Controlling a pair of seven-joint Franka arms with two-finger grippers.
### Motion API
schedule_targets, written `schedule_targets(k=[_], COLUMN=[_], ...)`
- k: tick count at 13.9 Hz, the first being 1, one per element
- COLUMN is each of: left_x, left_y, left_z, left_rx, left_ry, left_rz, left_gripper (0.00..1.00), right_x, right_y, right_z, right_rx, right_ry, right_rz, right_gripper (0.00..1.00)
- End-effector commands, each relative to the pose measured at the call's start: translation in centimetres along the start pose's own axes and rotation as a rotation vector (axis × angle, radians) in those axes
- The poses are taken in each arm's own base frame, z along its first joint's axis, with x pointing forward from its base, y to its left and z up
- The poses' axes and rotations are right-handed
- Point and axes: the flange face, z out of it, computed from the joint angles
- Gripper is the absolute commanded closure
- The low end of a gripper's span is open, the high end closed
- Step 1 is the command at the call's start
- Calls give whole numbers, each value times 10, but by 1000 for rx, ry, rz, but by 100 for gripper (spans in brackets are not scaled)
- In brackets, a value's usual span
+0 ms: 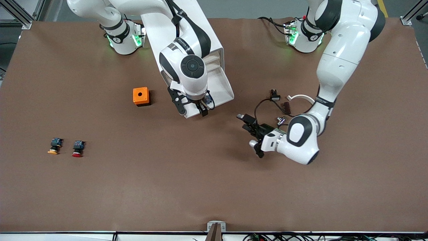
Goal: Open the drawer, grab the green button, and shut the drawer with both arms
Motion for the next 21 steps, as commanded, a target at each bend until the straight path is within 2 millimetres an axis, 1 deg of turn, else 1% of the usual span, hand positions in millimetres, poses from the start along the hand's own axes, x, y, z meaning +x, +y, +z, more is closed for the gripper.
schedule_targets(k=[1, 2, 3, 4, 5, 6, 8, 9, 10, 11, 12, 13, 16, 17, 19, 21], left_x=[-4, -9, -13, -16, -18, -19, -18, -15, -13, -11, -6, 1, 10, 12, 16, 21], left_y=[-4, -11, -13, -9, -7, 1, 25, 42, 48, 49, 55, 64, 76, 80, 84, 94], left_z=[-26, -40, -52, -65, -72, -80, -91, -91, -92, -89, -79, -73, -57, -50, -46, -22], left_rx=[94, 121, 163, 214, 243, 279, 413, 478, 509, 522, 564, 608, 693, 727, 771, 802], left_ry=[-32, -24, -27, -38, -41, -42, -67, -67, -51, -37, -36, -18, 26, 37, 93, 132], left_rz=[-17, -44, -49, -49, -67, -103, -183, -236, -281, -336, -385, -419, -546, -594, -693, -811], left_gripper=[0, 0, 0, 0, 0, 0, 0, 0, 0, 0, 0, 0, 0, 0, 0, 0], right_x=[-11, -14, -18, -28, -33, -35, -39, -41, -43, -43, -45, -47, -47, -46, -43, -42], right_y=[1, 2, 2, 5, 6, 5, 5, 5, 5, 5, 5, 6, 5, 4, 0, -5], right_z=[21, 27, 32, 40, 46, 51, 59, 64, 68, 69, 69, 69, 66, 63, 53, 47], right_rx=[-25, -40, -49, -60, -64, -65, -65, -65, -69, -68, -66, -68, -66, -63, -47, -32], right_ry=[-3, -26, -32, -27, -24, -22, -20, -19, -17, -17, -17, -16, -17, -18, -24, -29], right_rz=[29, 38, 37, 20, 15, 8, 0, -3, -7, -7, -10, -13, -13, -16, -16, -12], right_gripper=[0, 0, 0, 0, 0, 0, 0, 0, 5, 13, 27, 41, 68, 71, 72, 72])
